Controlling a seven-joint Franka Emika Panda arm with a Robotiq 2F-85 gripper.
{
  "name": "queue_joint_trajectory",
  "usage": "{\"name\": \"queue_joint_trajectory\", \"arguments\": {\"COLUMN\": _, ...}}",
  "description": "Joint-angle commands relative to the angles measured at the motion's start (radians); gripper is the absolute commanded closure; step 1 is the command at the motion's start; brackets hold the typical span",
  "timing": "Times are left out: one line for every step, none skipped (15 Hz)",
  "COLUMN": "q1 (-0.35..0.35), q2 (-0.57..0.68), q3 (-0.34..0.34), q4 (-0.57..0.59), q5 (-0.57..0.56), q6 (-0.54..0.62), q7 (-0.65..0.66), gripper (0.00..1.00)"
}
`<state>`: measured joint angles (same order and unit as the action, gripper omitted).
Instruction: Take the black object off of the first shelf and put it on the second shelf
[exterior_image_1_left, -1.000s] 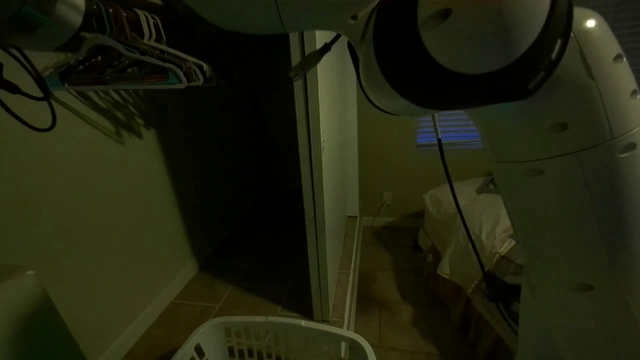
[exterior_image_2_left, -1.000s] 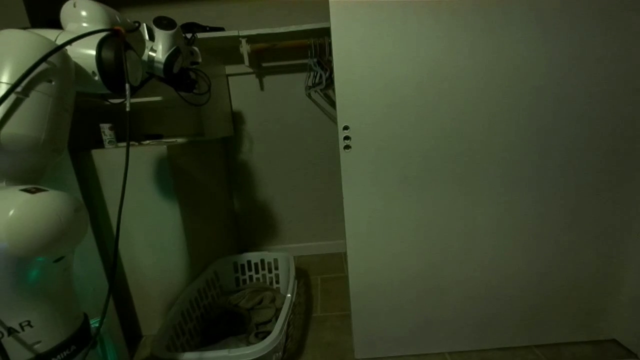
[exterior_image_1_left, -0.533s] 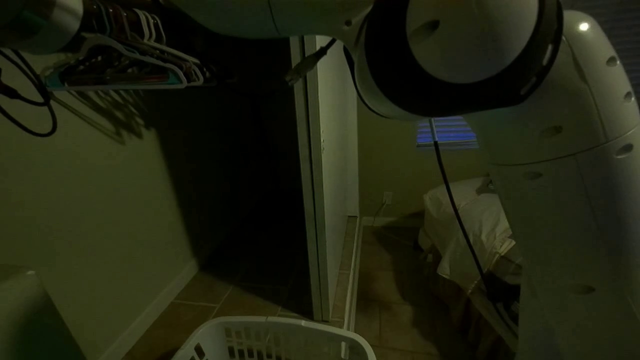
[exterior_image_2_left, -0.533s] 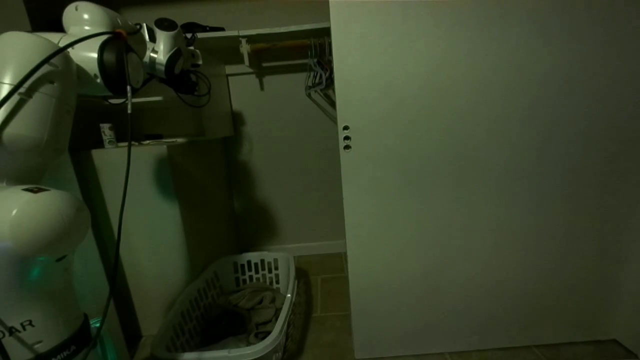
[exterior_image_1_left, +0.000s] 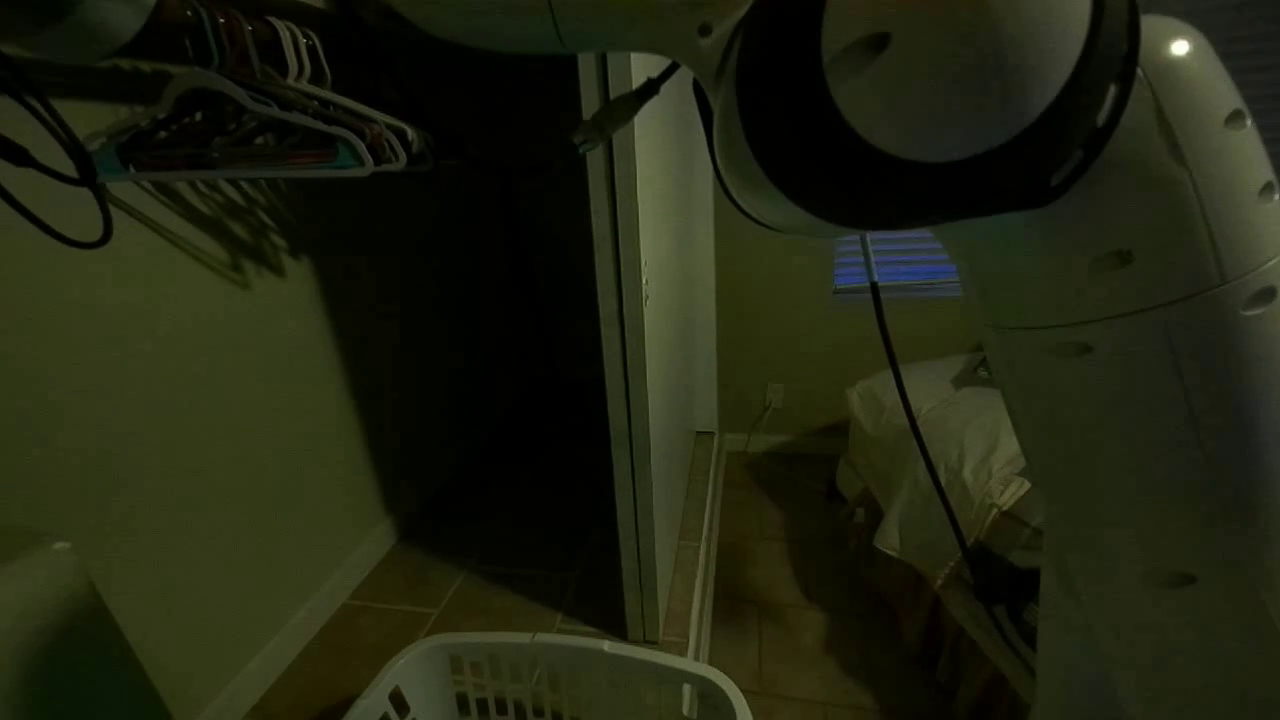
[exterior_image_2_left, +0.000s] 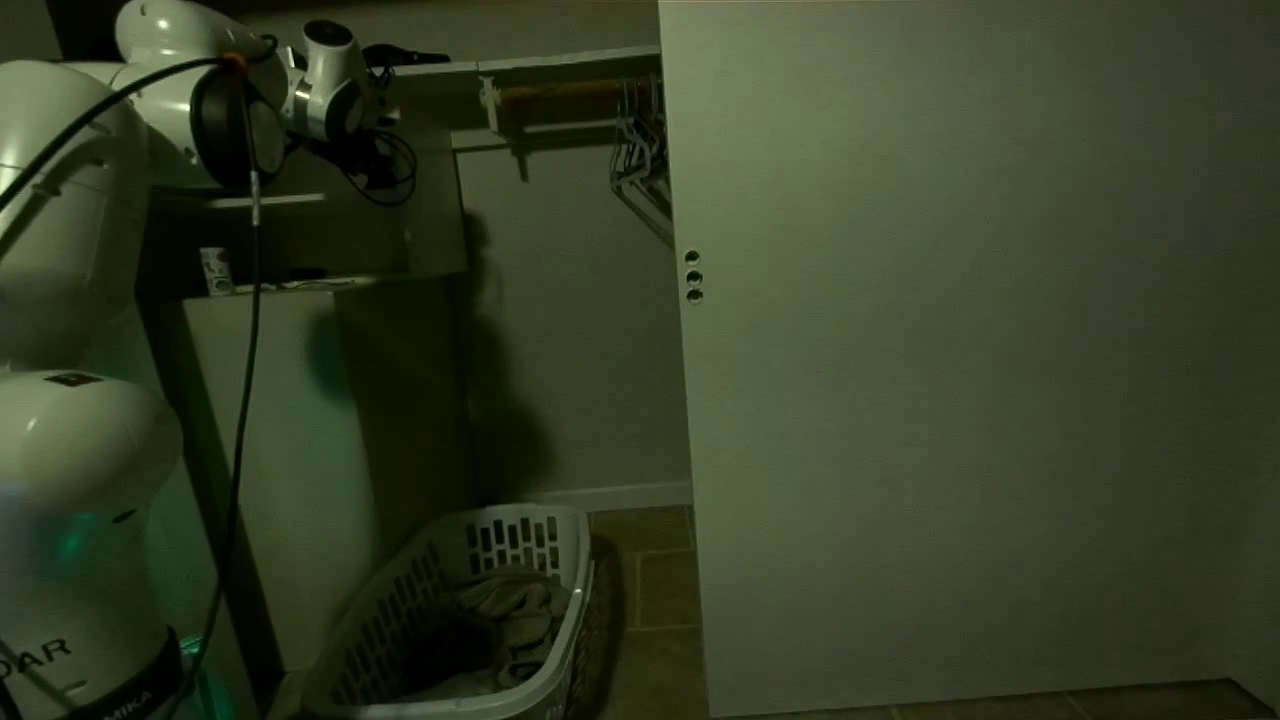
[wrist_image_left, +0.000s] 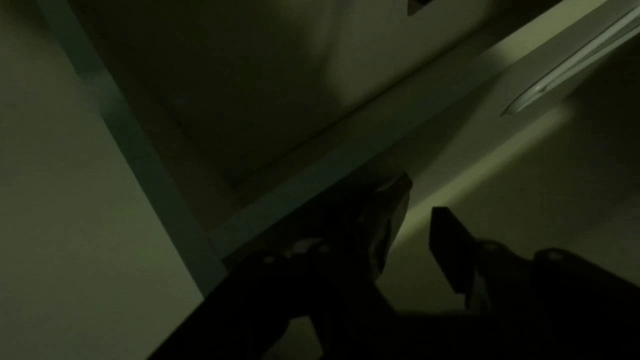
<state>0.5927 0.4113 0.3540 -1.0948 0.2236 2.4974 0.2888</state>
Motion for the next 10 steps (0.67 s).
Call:
{"name": "queue_joint_trajectory", "arguments": {"q1": 0.007, "q2": -0.041, "q3": -0.02, "q4": 0.011, "q5": -0.024, "q6": -0.083, "q7": 0.056, "gripper": 0.18}}
{"name": "queue_joint_trajectory", "arguments": {"q1": 0.006, "q2": -0.054, "q3": -0.023, "q4": 0.007, "q5": -0.024, "q6": -0.101, "q7": 0.066, "gripper": 0.12}}
{"name": "queue_joint_trajectory", "arguments": {"q1": 0.005, "q2": -0.065, "q3": -0.023, "q4": 0.006, "q5": -0.021, "q6": -0.124, "q7": 0.075, "gripper": 0.03}}
{"name": "queue_joint_trajectory", "arguments": {"q1": 0.001, "q2": -0.079, "q3": -0.022, "q4": 0.002, "q5": -0.015, "q6": -0.158, "q7": 0.086, "gripper": 0.01}}
{"name": "queue_joint_trajectory", "arguments": {"q1": 0.0, "q2": -0.088, "q3": -0.021, "q4": 0.003, "q5": -0.011, "q6": -0.18, "q7": 0.091, "gripper": 0.0}}
{"name": "queue_joint_trajectory", "arguments": {"q1": -0.001, "q2": -0.107, "q3": -0.027, "q4": -0.004, "q5": -0.023, "q6": -0.219, "q7": 0.103, "gripper": 0.0}}
{"name": "queue_joint_trajectory", "arguments": {"q1": -0.003, "q2": -0.12, "q3": -0.027, "q4": -0.006, "q5": -0.021, "q6": -0.245, "q7": 0.103, "gripper": 0.0}}
{"name": "queue_joint_trajectory", "arguments": {"q1": -0.003, "q2": -0.139, "q3": -0.035, "q4": -0.013, "q5": -0.037, "q6": -0.283, "q7": 0.102, "gripper": 0.0}}
{"name": "queue_joint_trajectory", "arguments": {"q1": -0.005, "q2": -0.153, "q3": -0.037, "q4": -0.015, "q5": -0.043, "q6": -0.311, "q7": 0.087, "gripper": 0.0}}
{"name": "queue_joint_trajectory", "arguments": {"q1": -0.009, "q2": -0.172, "q3": -0.041, "q4": -0.019, "q5": -0.056, "q6": -0.346, "q7": 0.058, "gripper": 0.0}}
